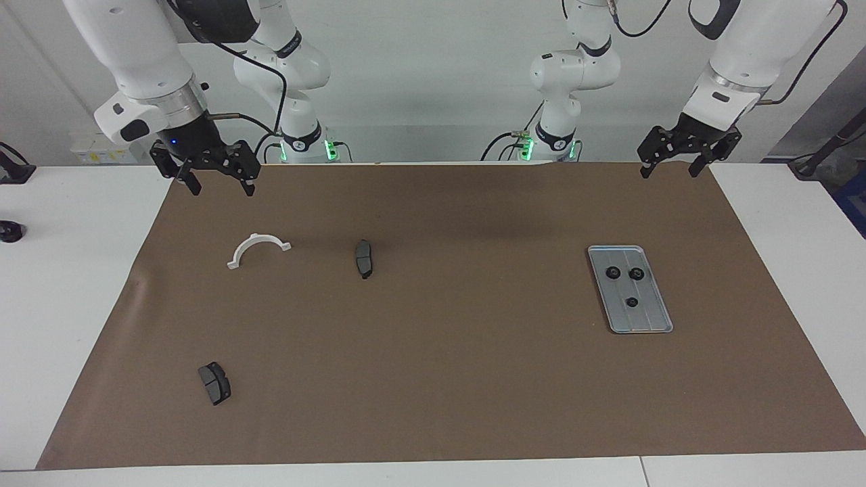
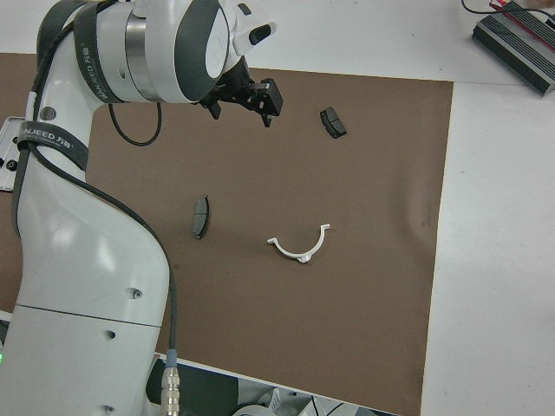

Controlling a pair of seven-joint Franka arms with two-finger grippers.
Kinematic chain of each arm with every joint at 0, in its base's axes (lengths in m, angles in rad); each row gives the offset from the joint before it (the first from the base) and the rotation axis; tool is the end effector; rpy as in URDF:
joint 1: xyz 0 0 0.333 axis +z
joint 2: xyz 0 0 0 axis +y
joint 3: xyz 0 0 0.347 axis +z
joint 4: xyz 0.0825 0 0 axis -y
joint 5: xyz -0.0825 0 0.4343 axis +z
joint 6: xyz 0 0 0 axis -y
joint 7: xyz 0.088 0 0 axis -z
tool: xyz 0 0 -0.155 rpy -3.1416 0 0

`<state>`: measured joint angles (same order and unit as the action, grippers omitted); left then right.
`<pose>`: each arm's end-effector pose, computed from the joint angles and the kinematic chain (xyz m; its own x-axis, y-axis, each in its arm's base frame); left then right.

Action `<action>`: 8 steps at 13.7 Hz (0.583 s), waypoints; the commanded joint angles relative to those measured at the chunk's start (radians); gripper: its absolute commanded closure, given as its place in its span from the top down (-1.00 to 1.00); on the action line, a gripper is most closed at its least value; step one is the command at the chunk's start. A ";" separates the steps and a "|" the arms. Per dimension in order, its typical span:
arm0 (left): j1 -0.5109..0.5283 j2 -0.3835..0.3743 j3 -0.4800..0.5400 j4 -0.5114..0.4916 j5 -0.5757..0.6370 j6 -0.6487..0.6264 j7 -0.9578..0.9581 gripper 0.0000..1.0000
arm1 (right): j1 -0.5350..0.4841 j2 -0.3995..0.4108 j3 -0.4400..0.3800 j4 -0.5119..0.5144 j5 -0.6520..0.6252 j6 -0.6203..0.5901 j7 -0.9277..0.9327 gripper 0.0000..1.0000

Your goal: Pick bearing gear from pile to tray

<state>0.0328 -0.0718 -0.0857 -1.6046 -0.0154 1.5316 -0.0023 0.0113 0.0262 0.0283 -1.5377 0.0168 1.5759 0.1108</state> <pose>0.5751 -0.0346 0.6287 0.9987 -0.0510 -0.0015 -0.0509 -0.9987 0.0093 0.6146 0.0267 0.6093 0.9974 -0.0712 0.0100 -0.0710 -0.9973 -0.0188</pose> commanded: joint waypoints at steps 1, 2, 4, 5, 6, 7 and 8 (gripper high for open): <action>0.004 0.006 -0.002 0.015 -0.018 -0.028 0.016 1.00 | -0.002 -0.003 -0.007 -0.004 0.005 -0.008 -0.028 1.00; 0.004 0.006 -0.002 0.017 -0.018 -0.037 0.016 1.00 | -0.002 -0.003 -0.008 -0.004 0.005 -0.008 -0.026 1.00; 0.004 0.007 -0.002 0.025 -0.018 -0.054 0.016 1.00 | -0.004 -0.005 -0.008 -0.005 0.005 -0.008 -0.026 1.00; 0.004 0.004 -0.002 0.017 -0.018 -0.050 0.016 1.00 | -0.005 -0.005 -0.008 -0.005 0.005 -0.008 -0.026 1.00; 0.002 0.004 -0.002 0.017 -0.018 -0.050 0.016 1.00 | -0.007 -0.005 -0.008 -0.005 0.005 -0.008 -0.023 1.00; 0.002 0.004 -0.002 0.017 -0.018 -0.050 0.016 1.00 | -0.007 -0.005 -0.008 -0.005 0.005 -0.008 -0.023 1.00; 0.002 0.004 -0.002 0.017 -0.018 -0.050 0.016 1.00 | -0.005 -0.005 -0.008 -0.005 0.005 -0.008 -0.020 1.00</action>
<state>0.0328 -0.0714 -0.0879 -1.6041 -0.0180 1.5088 -0.0015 0.0100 0.0262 0.0230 -1.5392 0.0169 1.5757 0.1108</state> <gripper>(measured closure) 0.000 0.000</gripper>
